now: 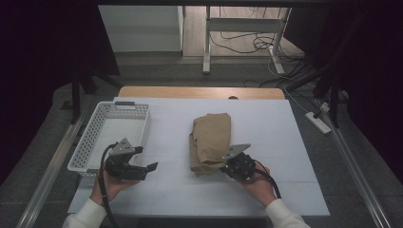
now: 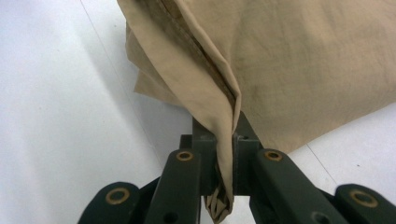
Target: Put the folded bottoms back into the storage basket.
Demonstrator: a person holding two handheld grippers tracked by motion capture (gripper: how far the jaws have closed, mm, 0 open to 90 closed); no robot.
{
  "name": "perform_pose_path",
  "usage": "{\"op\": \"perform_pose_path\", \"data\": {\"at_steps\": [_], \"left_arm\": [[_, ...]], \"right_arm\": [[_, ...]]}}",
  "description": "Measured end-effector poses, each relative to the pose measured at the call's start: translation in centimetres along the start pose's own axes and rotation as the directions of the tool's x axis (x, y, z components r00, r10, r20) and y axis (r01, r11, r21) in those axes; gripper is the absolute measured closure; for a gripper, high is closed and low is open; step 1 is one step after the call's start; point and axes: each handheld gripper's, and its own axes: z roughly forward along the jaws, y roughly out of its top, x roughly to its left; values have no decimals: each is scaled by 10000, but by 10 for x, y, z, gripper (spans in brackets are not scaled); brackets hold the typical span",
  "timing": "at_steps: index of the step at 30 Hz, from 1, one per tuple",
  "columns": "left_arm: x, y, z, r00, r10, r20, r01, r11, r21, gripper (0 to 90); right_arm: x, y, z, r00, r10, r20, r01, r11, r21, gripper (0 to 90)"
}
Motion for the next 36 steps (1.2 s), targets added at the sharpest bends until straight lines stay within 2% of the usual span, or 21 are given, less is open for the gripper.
{"op": "perform_pose_path", "data": {"at_steps": [3, 9, 12, 15, 26, 36], "left_arm": [[-1, 7, 3, 9999, 8, 146, -8, 10000, 4, 147], [-3, 36, 8, 9991, 210, 369, -198, 9993, -323, 148], [-2, 52, 17, 9985, 301, 448, -283, 9988, -398, 149], [-2, 59, 22, 9981, 288, 550, -265, 9988, -417, 155], [-7, 88, 42, 9952, 700, 685, -680, 9972, -309, 155], [-3, 108, 57, 9937, 847, 731, -828, 9961, -296, 157]], "right_arm": [[0, 0, 0, 10000, 24, -37, -24, 10000, 20, 836], [0, -1, 0, 9999, -9, -129, 8, 10000, -19, 837], [1, -2, 1, 9998, 0, -201, -1, 10000, -69, 836], [1, -2, 2, 9997, 4, -242, -5, 10000, -56, 836], [0, -3, 2, 9995, 25, -308, -28, 10000, -95, 836], [1, -4, 3, 9994, 15, -351, -18, 10000, -92, 836]]}}
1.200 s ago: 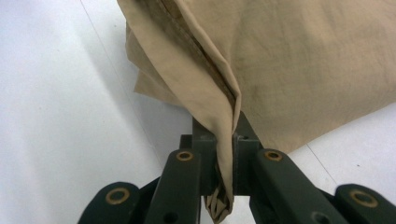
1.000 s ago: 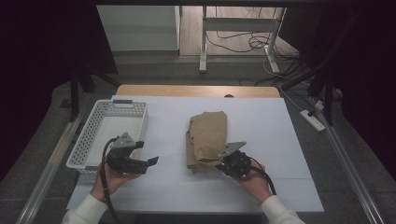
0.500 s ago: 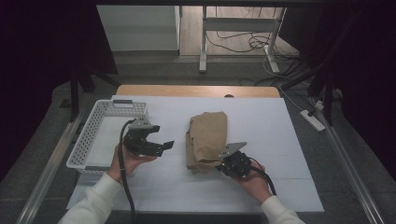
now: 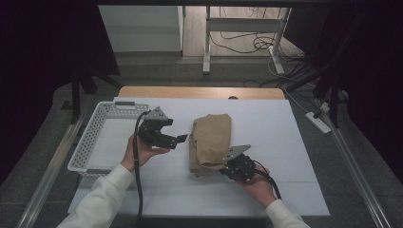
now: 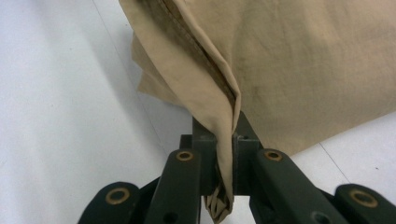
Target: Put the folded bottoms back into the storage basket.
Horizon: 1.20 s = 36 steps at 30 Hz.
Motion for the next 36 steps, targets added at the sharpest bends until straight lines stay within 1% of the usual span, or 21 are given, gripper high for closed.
{"op": "perform_pose_path", "data": {"at_steps": [5, 9, 18, 19, 23, 27, 32, 36], "left_arm": [[4, 7, 8, 10000, 27, -37, -27, 10000, 71, 158], [7, 11, 16, 10000, 67, -71, -66, 9997, 222, 160], [12, 21, 34, 10000, 48, -34, -46, 9990, 451, 161], [13, 22, 36, 9999, 118, -53, -115, 9987, 503, 161], [16, 24, 44, 9999, 125, -23, -123, 9979, 635, 162], [20, 25, 52, 10000, 69, -33, -66, 9970, 770, 162], [26, 26, 62, 9999, -140, 9, 138, 9959, 893, 162], [30, 28, 67, 9998, -177, -76, 183, 9948, 1001, 163]], "right_arm": [[1, 0, 0, 10000, -5, -3, 5, 10000, 18, 836], [1, 0, 1, 10000, -19, -10, 19, 10000, 16, 836], [1, -1, 1, 10000, -34, -2, 34, 10000, -8, 836], [1, -1, 1, 10000, -34, -2, 34, 10000, -8, 836], [1, -1, 1, 10000, -1, 10, 1, 10000, -1, 836], [1, -1, 1, 10000, -21, 24, 21, 10000, -43, 836], [1, -1, 1, 10000, 14, -4, -14, 10000, -98, 836], [1, -2, 1, 10000, 5, 29, -5, 10000, -76, 836]]}}
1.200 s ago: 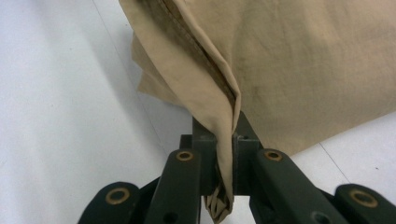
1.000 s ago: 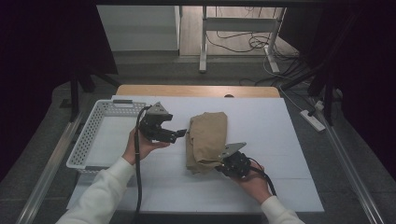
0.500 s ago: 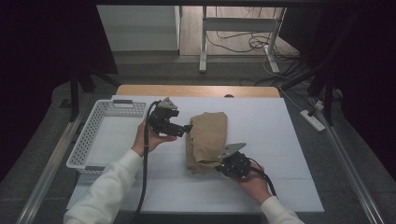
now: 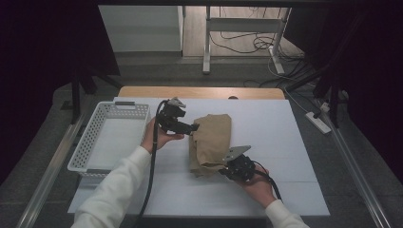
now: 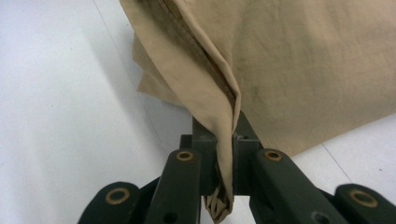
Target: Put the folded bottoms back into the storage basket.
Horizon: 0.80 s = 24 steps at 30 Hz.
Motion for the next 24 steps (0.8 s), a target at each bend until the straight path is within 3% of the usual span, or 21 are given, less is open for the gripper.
{"op": "perform_pose_path", "data": {"at_steps": [14, 24], "left_arm": [[9, 6, 25, 10000, 36, 19, -37, 9994, 354, 167], [19, 8, 38, 9997, -239, 36, 237, 9986, 465, 172]], "right_arm": [[0, -1, 2, 10000, 5, -96, -5, 10000, 18, 836], [-1, -1, 2, 9999, 26, -141, -26, 10000, 18, 835]]}}
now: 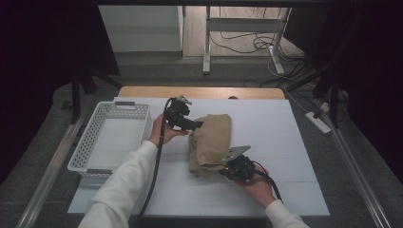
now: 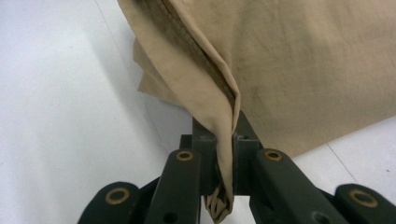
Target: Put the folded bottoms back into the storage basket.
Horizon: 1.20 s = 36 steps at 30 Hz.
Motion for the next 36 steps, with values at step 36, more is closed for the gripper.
{"op": "perform_pose_path", "data": {"at_steps": [36], "left_arm": [[17, 8, 55, 9999, -32, -138, 48, 9926, 1217, 195]], "right_arm": [[0, 0, 1, 10000, -42, -20, 42, 10000, 18, 836]]}}
